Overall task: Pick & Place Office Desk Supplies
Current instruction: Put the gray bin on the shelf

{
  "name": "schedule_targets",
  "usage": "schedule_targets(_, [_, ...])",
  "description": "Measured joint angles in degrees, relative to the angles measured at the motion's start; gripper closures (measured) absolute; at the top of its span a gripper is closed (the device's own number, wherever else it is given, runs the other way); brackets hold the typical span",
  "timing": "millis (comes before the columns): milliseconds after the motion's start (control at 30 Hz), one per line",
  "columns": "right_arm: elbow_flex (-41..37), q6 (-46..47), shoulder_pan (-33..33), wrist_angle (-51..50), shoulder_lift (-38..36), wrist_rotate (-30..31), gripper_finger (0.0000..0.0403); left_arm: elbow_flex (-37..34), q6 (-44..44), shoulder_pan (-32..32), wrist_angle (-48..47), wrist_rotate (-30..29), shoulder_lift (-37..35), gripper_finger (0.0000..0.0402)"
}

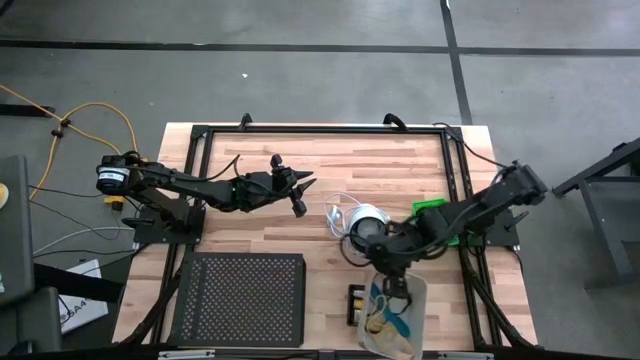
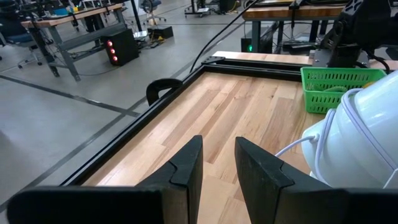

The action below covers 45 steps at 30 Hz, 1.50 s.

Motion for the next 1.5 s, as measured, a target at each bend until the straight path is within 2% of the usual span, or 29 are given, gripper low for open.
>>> schedule_targets(300, [16.8, -7.0, -6.6, -6.3, 7.7, -0.3, 0.04, 0.0, 0.0, 0.0, 0.0, 0.0, 0.0, 0.0313])
schedule_targets(500, [22.9, -9.8, -11.7, -7.6, 8.7, -1.8, 0.04, 0.0, 0.0, 0.0, 0.0, 0.2, 0.0, 0.0313])
schedule_targets(767, [27.4, -12.9, -19.8, -11.5, 8.7, -3.1, 0.04, 0.0, 0.0, 0.0, 0.0, 0.2, 0.0, 0.0313])
schedule_targets(1167, [30.4, -20.2, -41.4, -13.0, 8.6, -6.8, 0.04, 0.0, 0.0, 1.4, 0.0, 0.2, 0.0, 0.0313])
schedule_targets(1333, [30.4, -23.2, -50.2, -12.8, 8.6, -4.7, 0.04, 0.0, 0.0, 1.7, 0.0, 0.2, 0.0, 0.0313])
schedule_targets(1500, [30.4, -25.6, -55.9, -12.3, 8.6, 0.9, 0.04, 0.0, 0.0, 1.7, 0.0, 0.2, 0.0, 0.0313])
